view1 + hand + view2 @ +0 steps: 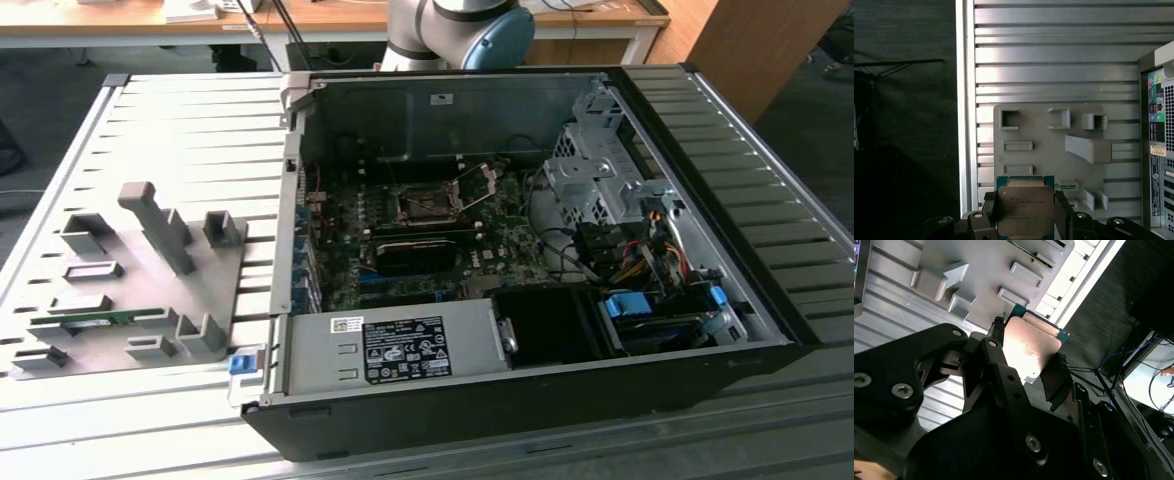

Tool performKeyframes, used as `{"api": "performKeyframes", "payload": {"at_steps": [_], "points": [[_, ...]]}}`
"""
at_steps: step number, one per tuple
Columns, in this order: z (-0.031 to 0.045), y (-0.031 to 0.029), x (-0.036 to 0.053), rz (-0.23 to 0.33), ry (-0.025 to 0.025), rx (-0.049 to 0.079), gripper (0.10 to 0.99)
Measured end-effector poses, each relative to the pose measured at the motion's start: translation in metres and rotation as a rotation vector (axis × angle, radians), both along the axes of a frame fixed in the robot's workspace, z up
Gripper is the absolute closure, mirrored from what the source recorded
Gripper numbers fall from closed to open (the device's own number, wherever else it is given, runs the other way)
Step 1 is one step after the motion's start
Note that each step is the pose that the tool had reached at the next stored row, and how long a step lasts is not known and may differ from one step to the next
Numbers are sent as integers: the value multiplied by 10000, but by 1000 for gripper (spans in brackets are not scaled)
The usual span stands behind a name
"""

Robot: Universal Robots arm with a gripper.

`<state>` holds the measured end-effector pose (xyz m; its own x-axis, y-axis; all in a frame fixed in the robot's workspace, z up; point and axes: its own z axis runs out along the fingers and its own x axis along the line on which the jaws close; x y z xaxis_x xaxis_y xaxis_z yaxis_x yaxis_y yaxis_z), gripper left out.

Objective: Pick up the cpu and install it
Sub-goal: 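Pick up the cpu and move it towards the insertion slot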

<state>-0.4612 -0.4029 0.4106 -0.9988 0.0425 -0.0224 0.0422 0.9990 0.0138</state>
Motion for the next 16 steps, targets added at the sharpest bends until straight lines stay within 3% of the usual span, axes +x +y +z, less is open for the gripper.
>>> {"api": "performKeyframes", "payload": {"at_steps": [16], "points": [[303, 1, 0, -2, -2, 1, 545]]}}
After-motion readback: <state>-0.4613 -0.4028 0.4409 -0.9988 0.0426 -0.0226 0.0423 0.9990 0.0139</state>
